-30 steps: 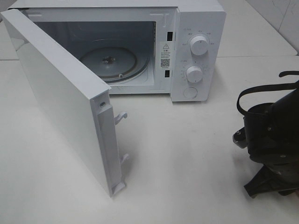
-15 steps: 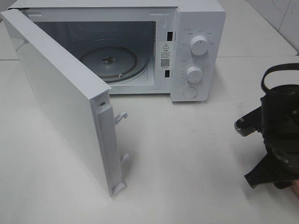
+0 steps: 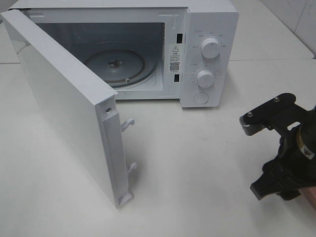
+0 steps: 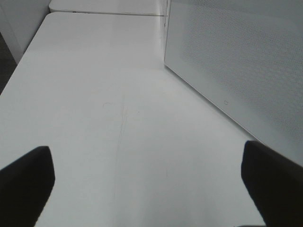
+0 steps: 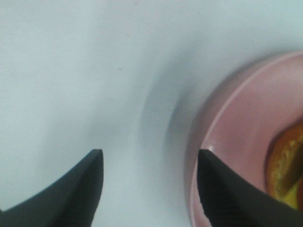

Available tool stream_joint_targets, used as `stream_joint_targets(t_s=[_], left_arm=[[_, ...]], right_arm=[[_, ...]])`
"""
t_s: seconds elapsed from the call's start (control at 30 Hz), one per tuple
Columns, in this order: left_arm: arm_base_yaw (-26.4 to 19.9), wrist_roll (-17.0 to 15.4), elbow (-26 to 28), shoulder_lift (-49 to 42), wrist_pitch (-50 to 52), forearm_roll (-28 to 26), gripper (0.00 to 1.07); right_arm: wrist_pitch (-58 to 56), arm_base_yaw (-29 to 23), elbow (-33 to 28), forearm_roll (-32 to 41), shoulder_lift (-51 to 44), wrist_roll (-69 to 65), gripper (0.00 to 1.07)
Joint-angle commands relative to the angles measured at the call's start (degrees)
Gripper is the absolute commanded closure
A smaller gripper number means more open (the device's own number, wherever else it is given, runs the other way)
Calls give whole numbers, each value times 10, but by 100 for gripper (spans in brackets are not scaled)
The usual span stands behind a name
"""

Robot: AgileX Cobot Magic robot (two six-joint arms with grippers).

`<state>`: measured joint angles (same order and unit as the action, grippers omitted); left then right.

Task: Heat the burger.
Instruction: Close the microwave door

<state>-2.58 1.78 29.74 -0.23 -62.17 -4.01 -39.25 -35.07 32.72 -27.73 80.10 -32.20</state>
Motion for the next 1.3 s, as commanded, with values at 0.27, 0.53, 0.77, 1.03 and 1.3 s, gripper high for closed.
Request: stream_joint_targets(t_s=[0.27, 0.53, 0.77, 1.03, 1.3], left_arm=[[1, -1, -1, -9, 7, 0, 7], [1, -1, -1, -9, 7, 0, 7], [1, -1, -1, -9, 7, 0, 7], [1, -1, -1, -9, 7, 0, 7], [1, -1, -1, -9, 7, 0, 7]], right_arm=[[6, -1, 2, 163, -88, 202, 31], [-31, -1, 2, 178, -183, 209, 31], [-83, -1, 2, 178, -284, 209, 31], [-125, -1, 2, 178, -356, 209, 31], [-178, -1, 1, 175, -429, 209, 31]])
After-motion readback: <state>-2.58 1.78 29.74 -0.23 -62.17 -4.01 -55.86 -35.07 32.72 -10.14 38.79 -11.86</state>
